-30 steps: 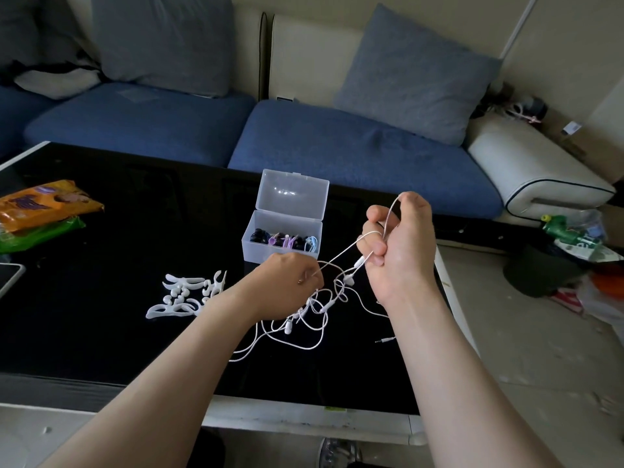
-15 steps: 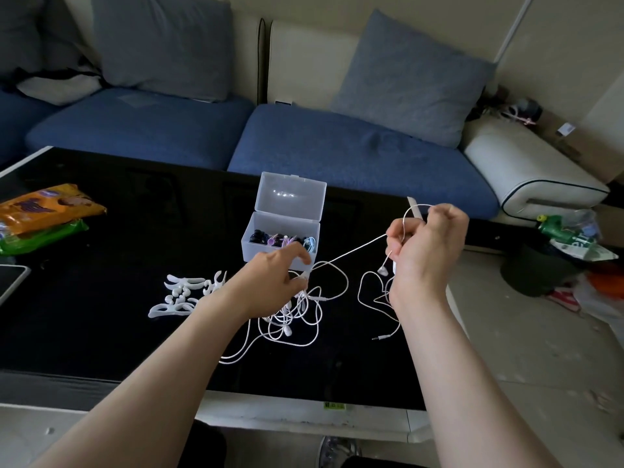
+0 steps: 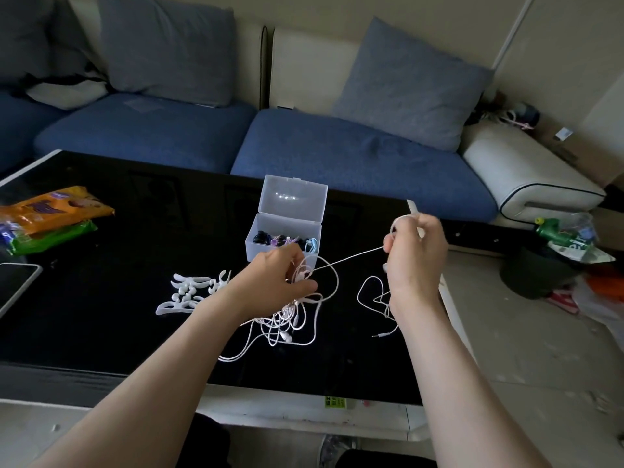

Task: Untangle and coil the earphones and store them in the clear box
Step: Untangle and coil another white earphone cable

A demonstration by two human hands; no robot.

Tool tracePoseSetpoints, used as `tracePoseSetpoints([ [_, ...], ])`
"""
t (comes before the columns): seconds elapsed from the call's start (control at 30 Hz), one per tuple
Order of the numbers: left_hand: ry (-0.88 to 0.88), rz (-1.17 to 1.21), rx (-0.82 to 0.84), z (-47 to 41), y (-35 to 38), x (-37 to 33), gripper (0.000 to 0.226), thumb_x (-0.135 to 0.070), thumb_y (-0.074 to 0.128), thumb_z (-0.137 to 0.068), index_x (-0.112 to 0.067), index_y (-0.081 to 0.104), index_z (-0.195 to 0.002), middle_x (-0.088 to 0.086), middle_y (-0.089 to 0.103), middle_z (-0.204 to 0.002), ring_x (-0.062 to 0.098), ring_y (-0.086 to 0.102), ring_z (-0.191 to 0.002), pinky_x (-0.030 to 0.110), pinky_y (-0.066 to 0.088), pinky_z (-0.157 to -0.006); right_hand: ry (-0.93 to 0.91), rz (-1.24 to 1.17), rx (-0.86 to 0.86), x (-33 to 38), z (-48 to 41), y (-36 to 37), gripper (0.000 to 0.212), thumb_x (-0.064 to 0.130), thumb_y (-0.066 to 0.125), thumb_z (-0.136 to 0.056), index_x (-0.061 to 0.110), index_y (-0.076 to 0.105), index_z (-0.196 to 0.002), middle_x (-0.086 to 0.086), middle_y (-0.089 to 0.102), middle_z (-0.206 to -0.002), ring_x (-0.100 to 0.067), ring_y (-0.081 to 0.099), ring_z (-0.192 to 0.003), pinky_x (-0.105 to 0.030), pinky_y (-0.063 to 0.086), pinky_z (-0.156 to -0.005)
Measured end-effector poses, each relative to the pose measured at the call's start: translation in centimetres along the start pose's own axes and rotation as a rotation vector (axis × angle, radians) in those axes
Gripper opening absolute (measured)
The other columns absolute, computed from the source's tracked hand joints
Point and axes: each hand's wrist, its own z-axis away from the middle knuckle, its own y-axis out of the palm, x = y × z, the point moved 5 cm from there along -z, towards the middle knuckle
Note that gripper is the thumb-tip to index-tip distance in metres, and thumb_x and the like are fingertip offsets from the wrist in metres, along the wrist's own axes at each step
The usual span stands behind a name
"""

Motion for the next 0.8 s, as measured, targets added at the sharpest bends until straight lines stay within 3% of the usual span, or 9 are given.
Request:
tracePoseSetpoints([
  [0.13, -0.001, 0.092, -0.037, 0.5, -0.5, -0.1, 0.032, -0.039, 0.085, -0.087, -0.027, 0.055, -0.092, -0.008, 0.060, -0.069, 0.000, 0.052, -0.051, 0.012, 0.039, -0.049, -0.003, 0.247, 0.172, -0.5, 0.5, 0.4, 0.012, 0.024, 0.062, -0.089, 0.024, 0.073, -0.085, 0.002, 0.065, -0.068, -0.005, 0.056, -0.057, -0.026, 0.046, -0.059],
  [0.23, -0.014, 0.117, -0.071, 0.5, -0.8, -0.2, 0.032, -0.038, 0.089, -0.083, -0.023, 0.060, -0.089, -0.010, 0.063, -0.075, -0.001, 0.054, -0.058, 0.010, 0.040, -0.055, -0.066, 0.413, 0.326, -0.6, 1.1, 0.9, 0.019, 0.015, 0.062, -0.092, 0.028, 0.077, -0.090, 0.003, 0.064, -0.059, -0.002, 0.053, -0.049, -0.020, 0.044, -0.051],
  [0.37, -0.055, 0.141, -0.089, 0.4, -1.0, 0.1, 0.033, -0.045, 0.092, -0.076, -0.027, 0.067, -0.089, -0.009, 0.071, -0.084, 0.006, 0.066, -0.074, 0.020, 0.049, -0.067, -0.186, 0.510, 0.516, -0.8, 2.0, 1.9, 0.017, 0.014, 0.069, -0.094, 0.029, 0.078, -0.095, -0.002, 0.064, -0.055, -0.003, 0.047, -0.045, -0.016, 0.039, -0.050],
  [0.5, -0.074, 0.104, -0.141, 0.4, -1.4, 0.2, 0.037, -0.044, 0.097, -0.070, -0.023, 0.068, -0.079, -0.007, 0.070, -0.073, 0.001, 0.061, -0.062, 0.009, 0.042, -0.053, -0.247, 0.488, 0.709, -0.9, 2.9, 3.0, 0.005, 0.023, 0.074, -0.097, 0.027, 0.077, -0.096, 0.002, 0.055, -0.050, -0.005, 0.048, -0.044, -0.019, 0.045, -0.053],
  [0.57, -0.074, 0.065, -0.144, 0.3, -1.5, 0.0, 0.040, -0.045, 0.099, -0.065, -0.020, 0.069, -0.077, -0.007, 0.067, -0.069, 0.003, 0.057, -0.059, 0.011, 0.041, -0.051, -0.264, 0.499, 0.753, -1.2, 3.3, 3.6, 0.005, 0.034, 0.076, -0.097, 0.029, 0.078, -0.096, 0.002, 0.055, -0.051, -0.007, 0.048, -0.046, -0.027, 0.048, -0.054],
  [0.63, -0.074, 0.059, -0.124, 0.4, -1.4, -0.3, 0.042, -0.042, 0.101, -0.061, -0.018, 0.071, -0.077, -0.009, 0.063, -0.063, 0.002, 0.053, -0.054, 0.012, 0.040, -0.049, -0.270, 0.532, 0.794, -1.6, 3.6, 4.0, 0.009, 0.039, 0.077, -0.096, 0.030, 0.080, -0.097, 0.003, 0.054, -0.050, -0.007, 0.044, -0.047, -0.023, 0.040, -0.053],
  [0.73, -0.083, 0.104, -0.092, 0.5, -1.1, -0.4, 0.040, -0.034, 0.103, -0.059, -0.015, 0.071, -0.075, -0.010, 0.060, -0.055, -0.001, 0.050, -0.046, 0.011, 0.037, -0.046, -0.277, 0.594, 0.829, -2.0, 3.7, 4.4, 0.005, 0.030, 0.080, -0.094, 0.026, 0.081, -0.092, 0.007, 0.042, -0.046, -0.009, 0.033, -0.045, -0.019, 0.027, -0.049],
  [0.8, -0.090, 0.116, -0.091, 0.4, -1.1, -0.4, 0.042, -0.036, 0.104, -0.057, -0.016, 0.072, -0.075, -0.009, 0.063, -0.056, -0.001, 0.051, -0.046, 0.012, 0.038, -0.046, -0.293, 0.645, 0.813, -2.2, 3.5, 4.4, 0.007, 0.026, 0.079, -0.095, 0.024, 0.080, -0.088, 0.007, 0.043, -0.045, -0.011, 0.038, -0.042, -0.023, 0.031, -0.047],
])
